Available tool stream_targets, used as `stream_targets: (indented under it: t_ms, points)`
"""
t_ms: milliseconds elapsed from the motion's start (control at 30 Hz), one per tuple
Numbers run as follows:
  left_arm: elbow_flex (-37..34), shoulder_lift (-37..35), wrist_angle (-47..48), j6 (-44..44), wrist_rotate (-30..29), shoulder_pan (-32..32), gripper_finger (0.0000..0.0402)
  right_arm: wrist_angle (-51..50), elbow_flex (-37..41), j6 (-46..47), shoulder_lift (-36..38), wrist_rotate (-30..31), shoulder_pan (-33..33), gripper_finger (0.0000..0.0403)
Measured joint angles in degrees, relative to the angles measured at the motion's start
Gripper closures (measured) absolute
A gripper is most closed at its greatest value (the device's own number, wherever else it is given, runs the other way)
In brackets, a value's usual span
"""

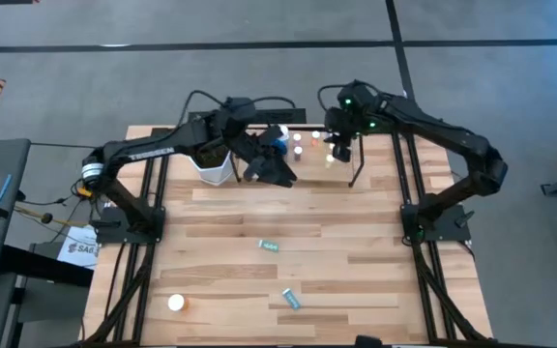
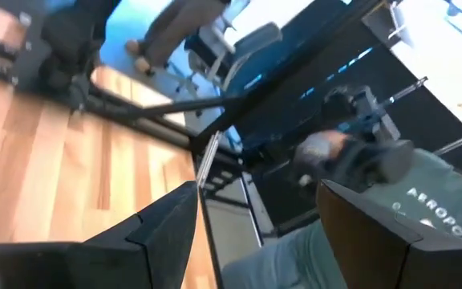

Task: Pick and place medicine bottles onto shelf by color
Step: Put the yellow pill bottle on the shelf

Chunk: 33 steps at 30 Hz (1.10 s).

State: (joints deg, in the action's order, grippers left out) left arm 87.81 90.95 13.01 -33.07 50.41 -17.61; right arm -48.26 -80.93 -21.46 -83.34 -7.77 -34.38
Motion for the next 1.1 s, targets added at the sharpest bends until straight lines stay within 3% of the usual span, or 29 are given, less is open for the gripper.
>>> stream_targets:
  t_ms: [200, 433, 767, 1100]
  points:
    - [-0.01, -6.58, 0.2, -0.23, -6.04, -0.07, 0.016, 0.56, 0.05, 3.68, -6.89, 4.15, 0.57, 0.0271]
    - [-0.01, -13.33, 1.79, 2.37, -11.36, -0.03, 0.016, 3.23, 0.05, 5.96, -14.22, 14.18, 2.93, 0.0271]
    - [-0.02, -20.18, 4.17, 2.44, -15.02, -0.11, 0.016, 4.98, 0.03, 12.87, -19.51, 15.75, 4.28, 0.0271]
    - [-0.02, -22.22, 4.28, 3.29, -19.3, -0.13, 0.016, 7.06, 0.01, 12.64, -20.98, 18.67, 6.56, 0.0271]
